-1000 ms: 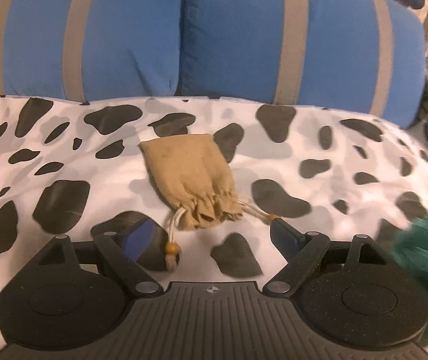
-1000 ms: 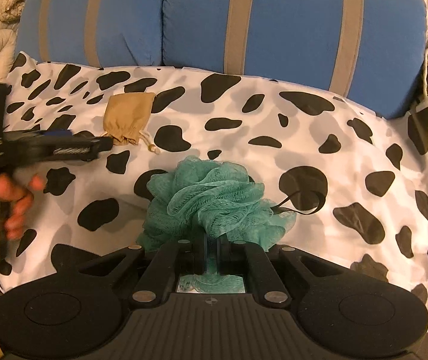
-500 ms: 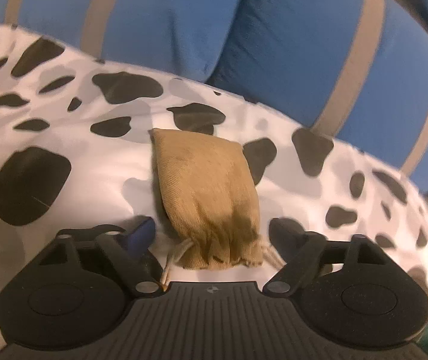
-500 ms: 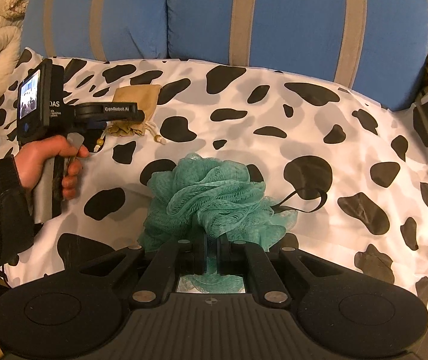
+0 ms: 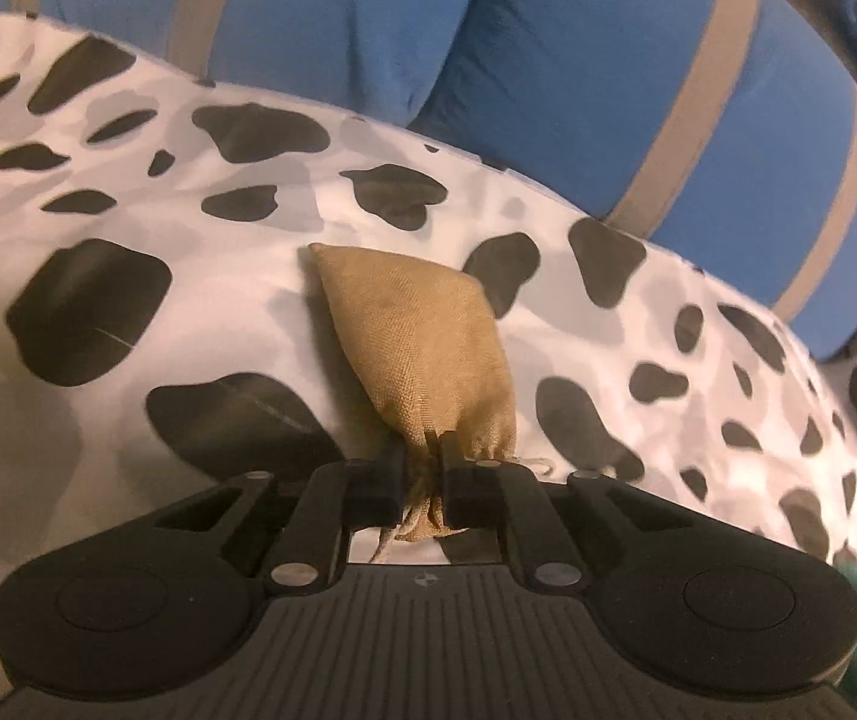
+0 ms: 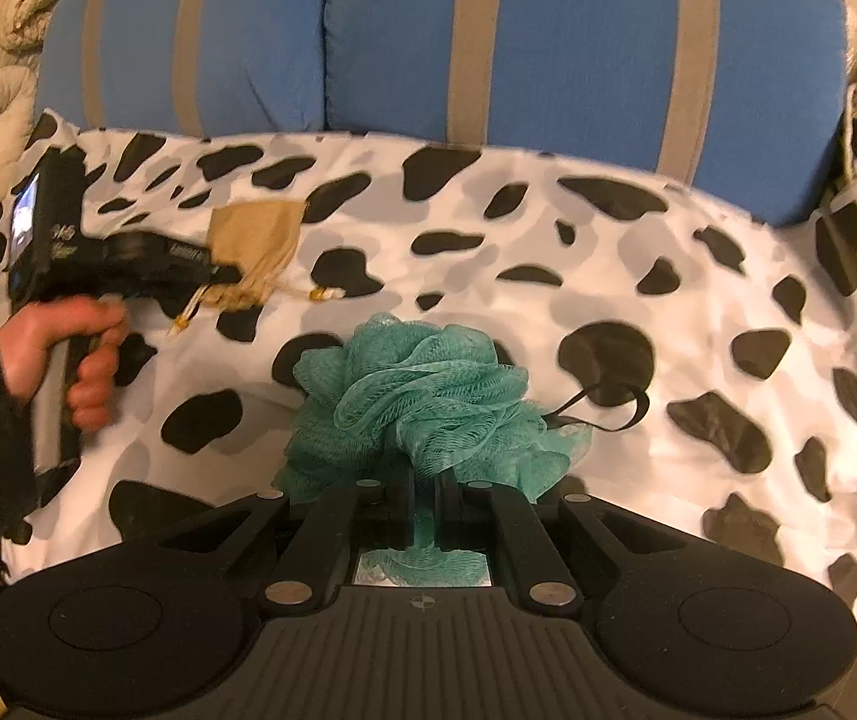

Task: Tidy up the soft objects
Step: 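Close the left tool on the tan drawstring pouch while the right tool holds the pouf, then carry the pouch and the pouf over the cardboard box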

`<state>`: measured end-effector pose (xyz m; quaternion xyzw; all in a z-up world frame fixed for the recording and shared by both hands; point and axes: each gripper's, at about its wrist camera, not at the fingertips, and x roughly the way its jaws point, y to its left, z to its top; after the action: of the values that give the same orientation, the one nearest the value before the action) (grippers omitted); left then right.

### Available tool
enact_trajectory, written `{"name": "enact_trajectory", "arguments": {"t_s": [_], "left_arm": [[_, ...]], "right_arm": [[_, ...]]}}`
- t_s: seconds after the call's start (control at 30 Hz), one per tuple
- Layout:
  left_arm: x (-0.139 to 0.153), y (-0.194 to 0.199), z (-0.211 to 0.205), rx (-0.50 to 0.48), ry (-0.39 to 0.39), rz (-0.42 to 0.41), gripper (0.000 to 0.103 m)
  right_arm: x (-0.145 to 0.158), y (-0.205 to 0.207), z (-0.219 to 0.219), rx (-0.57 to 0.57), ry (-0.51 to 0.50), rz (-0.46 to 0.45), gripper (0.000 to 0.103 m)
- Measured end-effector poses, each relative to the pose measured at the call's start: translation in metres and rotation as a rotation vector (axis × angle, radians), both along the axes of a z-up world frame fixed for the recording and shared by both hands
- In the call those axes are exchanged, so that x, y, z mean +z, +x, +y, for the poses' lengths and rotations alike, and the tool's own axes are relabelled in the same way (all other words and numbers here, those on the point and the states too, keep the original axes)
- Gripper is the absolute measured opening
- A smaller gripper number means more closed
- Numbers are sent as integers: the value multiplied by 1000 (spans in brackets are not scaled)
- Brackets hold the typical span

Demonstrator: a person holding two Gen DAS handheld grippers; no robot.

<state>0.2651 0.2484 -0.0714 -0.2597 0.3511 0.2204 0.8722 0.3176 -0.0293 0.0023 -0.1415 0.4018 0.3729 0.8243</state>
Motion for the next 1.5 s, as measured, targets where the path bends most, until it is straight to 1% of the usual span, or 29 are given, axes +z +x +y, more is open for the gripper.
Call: {"name": "enact_trajectory", "arguments": {"t_s": [0.1, 0.37, 0.47, 0.6, 0.7, 0.8, 0.97, 1.03, 1.1, 1.3, 1.5], "left_arm": [[8, -8, -12, -38, 21, 6, 10], [40, -36, -39, -95, 44, -27, 10], [53, -48, -51, -121, 58, -40, 10], [71, -65, -70, -173, 115, -36, 10], [84, -81, -81, -200, 139, -44, 10], [97, -98, -90, -215, 152, -50, 10], [119, -128, -100, -223, 162, -58, 10], [127, -140, -107, -237, 187, -61, 10], [133, -151, -115, -252, 220, -56, 10], [145, -181, -139, -298, 260, -50, 10], [148, -207, -155, -322, 234, -36, 10]], "right_arm": [[6, -1, -7, -24, 20, -43, 7], [15, -7, -24, -54, 51, -89, 7], [17, -14, -31, -56, 59, -91, 7], [22, -26, -40, -52, 72, -96, 7], [26, -35, -45, -46, 84, -100, 7], [32, -45, -52, -44, 98, -103, 7], [39, -66, -60, -28, 95, -116, 7], [41, -76, -63, -16, 92, -117, 7], [43, -87, -67, -6, 92, -116, 7], [49, -115, -79, 24, 111, -118, 7], [54, -141, -90, 39, 128, -112, 7]]}}
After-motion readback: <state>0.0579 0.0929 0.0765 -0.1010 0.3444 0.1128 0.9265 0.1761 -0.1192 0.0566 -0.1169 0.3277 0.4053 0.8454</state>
